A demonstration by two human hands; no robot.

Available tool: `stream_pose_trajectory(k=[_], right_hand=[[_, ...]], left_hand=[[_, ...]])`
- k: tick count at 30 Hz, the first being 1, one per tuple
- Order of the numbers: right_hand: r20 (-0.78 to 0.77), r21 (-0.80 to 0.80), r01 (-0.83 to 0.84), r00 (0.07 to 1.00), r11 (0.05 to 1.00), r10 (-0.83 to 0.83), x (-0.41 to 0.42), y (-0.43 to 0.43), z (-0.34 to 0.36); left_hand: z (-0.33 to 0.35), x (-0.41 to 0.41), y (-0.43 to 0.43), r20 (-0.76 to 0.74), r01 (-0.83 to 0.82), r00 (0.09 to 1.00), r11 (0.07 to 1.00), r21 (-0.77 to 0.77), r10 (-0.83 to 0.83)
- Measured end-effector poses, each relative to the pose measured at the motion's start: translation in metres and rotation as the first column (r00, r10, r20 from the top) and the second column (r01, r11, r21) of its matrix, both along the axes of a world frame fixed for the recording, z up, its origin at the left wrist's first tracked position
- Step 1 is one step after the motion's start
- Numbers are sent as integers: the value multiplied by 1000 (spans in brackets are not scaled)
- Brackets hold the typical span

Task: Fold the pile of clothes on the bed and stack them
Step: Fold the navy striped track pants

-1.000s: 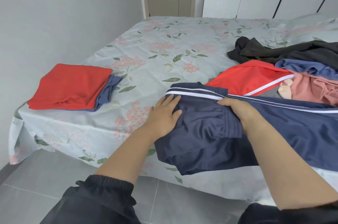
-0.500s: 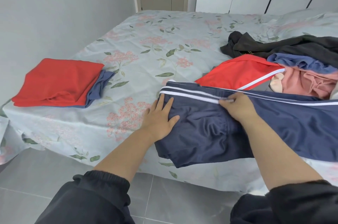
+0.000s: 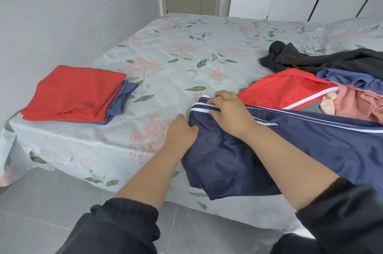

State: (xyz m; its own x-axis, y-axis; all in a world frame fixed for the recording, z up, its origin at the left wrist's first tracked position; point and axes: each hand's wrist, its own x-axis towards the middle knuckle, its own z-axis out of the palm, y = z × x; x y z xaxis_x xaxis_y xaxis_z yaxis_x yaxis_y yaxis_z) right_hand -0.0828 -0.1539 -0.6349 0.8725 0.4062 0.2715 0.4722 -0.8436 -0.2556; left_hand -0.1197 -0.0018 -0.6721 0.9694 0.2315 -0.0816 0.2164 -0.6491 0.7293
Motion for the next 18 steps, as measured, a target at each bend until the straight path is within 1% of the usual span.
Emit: stream_pose_trajectory(k=[1,3,5,6,7,9,10,12,14,16,18], right_hand=[[-16,0,-19,1000,1000,19,6,8,-1],[-68,-16,-20,998,1000,18,20,22,-2],[-150,-88,10,988,996,-24,33,32,-2],[-185,-124,22,982,992,-44,39,36,-2],[-214,-152,20,975,988,-53,44,40,-1],[-298,-176,-3,953,984,-51,55,46,2],[-351,-153,1,935,988,-55,61,49,5],[-422,-60,77,901,995,-95,71,49,10],[-409,36,174,901,984,-144,75,45,6],[-343,105,187,929,977,-141,67,40,-8],[-221,27,162,963,986,-152,55,38,-21]], left_hand=[[2,2,5,-31,10,999,999,-51,-12],[0,5,15,-105,21,993,977,-214,-45],[-1,3,22,-198,11,975,914,-406,-100],[-2,3,24,-223,14,966,891,-453,-128],[-4,3,26,-238,18,960,881,-474,-148],[-5,4,26,-248,29,955,884,-467,-163],[-6,4,25,-251,31,954,887,-460,-164],[-6,6,24,-270,6,951,881,-473,-152],[-6,6,24,-289,-25,947,868,-495,-138],[-8,7,22,-297,-39,946,866,-499,-128],[-10,7,21,-295,-79,952,862,-501,-84]])
